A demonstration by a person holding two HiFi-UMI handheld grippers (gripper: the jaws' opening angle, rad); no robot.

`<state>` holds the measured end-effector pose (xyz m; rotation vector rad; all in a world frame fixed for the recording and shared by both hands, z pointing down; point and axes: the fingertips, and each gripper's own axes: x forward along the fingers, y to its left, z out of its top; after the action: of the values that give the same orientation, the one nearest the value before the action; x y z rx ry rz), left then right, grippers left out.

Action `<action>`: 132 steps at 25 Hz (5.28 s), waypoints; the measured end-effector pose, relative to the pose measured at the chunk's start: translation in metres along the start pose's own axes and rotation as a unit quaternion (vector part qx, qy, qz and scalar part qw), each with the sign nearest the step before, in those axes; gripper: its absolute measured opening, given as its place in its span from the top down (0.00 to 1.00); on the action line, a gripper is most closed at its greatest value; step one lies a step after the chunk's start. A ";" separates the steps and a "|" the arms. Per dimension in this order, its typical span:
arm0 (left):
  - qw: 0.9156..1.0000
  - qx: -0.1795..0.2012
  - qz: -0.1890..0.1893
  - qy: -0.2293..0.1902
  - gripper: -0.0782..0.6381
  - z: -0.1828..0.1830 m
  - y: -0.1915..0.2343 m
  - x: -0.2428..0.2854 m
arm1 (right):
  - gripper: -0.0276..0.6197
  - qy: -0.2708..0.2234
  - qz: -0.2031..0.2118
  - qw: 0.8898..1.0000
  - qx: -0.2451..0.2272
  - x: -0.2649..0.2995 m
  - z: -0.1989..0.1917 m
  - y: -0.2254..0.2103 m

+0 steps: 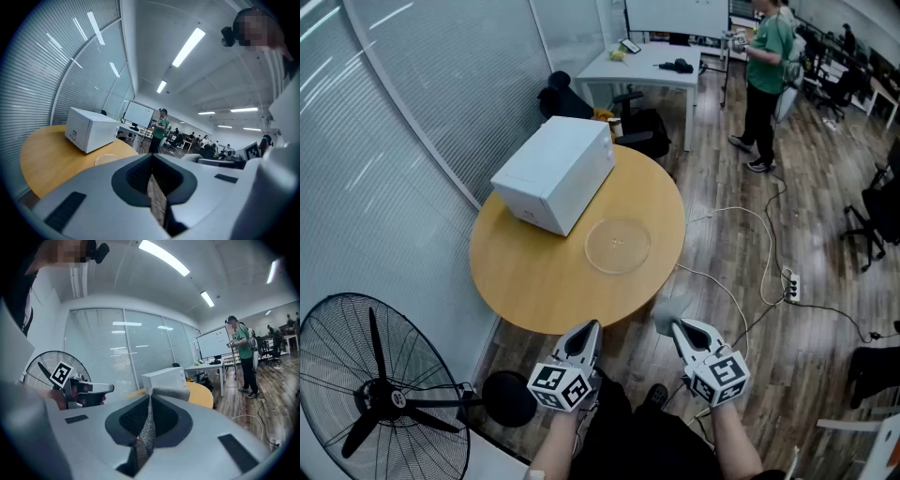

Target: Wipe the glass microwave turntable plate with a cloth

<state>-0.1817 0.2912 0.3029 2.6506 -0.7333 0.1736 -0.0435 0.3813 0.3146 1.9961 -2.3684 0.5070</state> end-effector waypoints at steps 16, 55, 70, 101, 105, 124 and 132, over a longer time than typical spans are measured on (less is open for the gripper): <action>0.999 -0.013 0.037 0.013 0.90 -0.014 0.023 0.003 | 0.93 -0.005 0.021 1.000 -0.004 0.023 -0.001 -0.006; 0.997 -0.050 0.006 0.052 0.90 0.025 0.173 0.186 | 0.93 0.046 -0.026 0.998 0.018 0.220 0.043 -0.108; 0.982 -0.106 0.154 0.029 0.90 0.038 0.195 0.227 | 0.93 0.090 0.128 0.988 -0.010 0.315 0.068 -0.172; 0.919 -0.217 0.309 0.110 0.79 -0.124 0.244 0.247 | 0.93 0.248 0.280 0.925 -0.070 0.364 -0.041 -0.197; 0.915 -0.227 0.304 0.138 0.75 -0.147 0.263 0.257 | 0.93 0.264 0.268 0.923 -0.080 0.368 -0.055 -0.201; 0.906 -0.245 0.302 0.166 0.71 -0.175 0.286 0.274 | 0.93 0.294 0.222 0.927 -0.066 0.382 -0.085 -0.216; 0.904 -0.232 0.314 0.174 0.75 -0.177 0.288 0.271 | 0.93 0.322 0.202 0.920 -0.092 0.380 -0.115 -0.225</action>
<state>-0.1015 0.0067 0.6195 1.7957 -1.2880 0.5517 0.0766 0.0137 0.5567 1.0257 -2.2550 0.7659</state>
